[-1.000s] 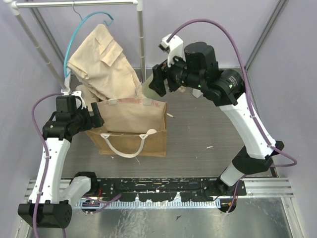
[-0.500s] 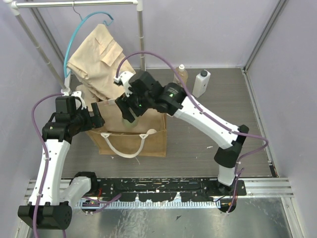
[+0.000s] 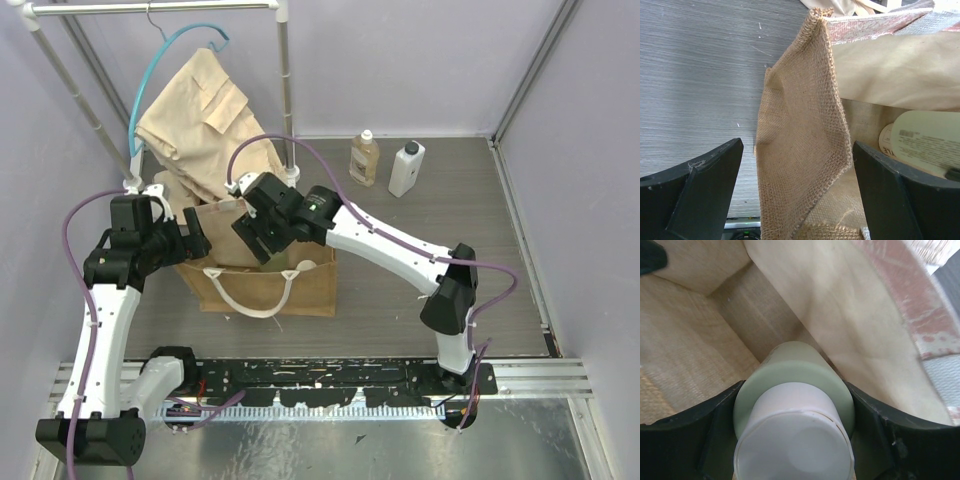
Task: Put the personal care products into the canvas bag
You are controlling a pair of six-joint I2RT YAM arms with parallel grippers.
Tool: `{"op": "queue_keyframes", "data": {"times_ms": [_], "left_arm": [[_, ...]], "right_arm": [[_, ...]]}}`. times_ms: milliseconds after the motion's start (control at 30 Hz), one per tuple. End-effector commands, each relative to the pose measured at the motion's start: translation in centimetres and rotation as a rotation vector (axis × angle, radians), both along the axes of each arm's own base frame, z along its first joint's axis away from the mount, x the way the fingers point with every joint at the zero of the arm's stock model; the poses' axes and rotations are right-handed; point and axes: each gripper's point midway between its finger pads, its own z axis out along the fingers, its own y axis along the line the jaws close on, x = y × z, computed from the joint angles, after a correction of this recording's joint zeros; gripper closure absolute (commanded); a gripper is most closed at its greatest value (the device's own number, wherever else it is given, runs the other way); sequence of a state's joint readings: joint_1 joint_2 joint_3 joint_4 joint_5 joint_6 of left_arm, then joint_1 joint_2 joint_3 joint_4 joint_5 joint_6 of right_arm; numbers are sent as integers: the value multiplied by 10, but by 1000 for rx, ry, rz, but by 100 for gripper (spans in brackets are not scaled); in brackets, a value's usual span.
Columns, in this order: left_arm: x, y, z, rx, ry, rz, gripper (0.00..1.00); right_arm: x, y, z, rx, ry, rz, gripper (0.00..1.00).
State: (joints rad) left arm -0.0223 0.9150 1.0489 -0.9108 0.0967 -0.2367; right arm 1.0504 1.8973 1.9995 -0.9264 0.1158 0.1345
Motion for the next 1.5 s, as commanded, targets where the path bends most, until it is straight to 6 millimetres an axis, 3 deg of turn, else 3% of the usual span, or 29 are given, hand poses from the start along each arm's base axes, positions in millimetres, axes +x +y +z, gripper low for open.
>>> {"op": "queue_keyframes", "data": {"times_ms": [0,167,733,833,900,1000,1133,1367,1467], "left_arm": [[-1,-4,16,-17,-48,-17,2],[0,-5,17,-19,-49,-19,2],[-7,-2,17,-5,-39,-8,2],[-8,-2,17,-2,-38,-8,2],[-8,-2,17,-2,-38,-8,2],[-9,-2,17,-4,-36,-7,2],[-10,-2,17,-5,-35,-7,2],[-11,-4,17,-13,-34,-16,2],[-11,-6,17,-16,-31,-24,2]], "right_arm": [[10,11,17,97,-59,-61,100],[11,5,-13,31,-39,-83,99],[-1,-15,-88,-58,61,-100,99],[-3,-18,-96,-72,70,-101,89],[-3,-20,-99,-78,73,-104,76],[-5,-23,-99,-81,73,-106,47],[-4,-28,-88,-74,58,-119,21],[1,-30,-49,-38,6,-130,1],[1,-28,-29,-15,-8,-113,0]]}}
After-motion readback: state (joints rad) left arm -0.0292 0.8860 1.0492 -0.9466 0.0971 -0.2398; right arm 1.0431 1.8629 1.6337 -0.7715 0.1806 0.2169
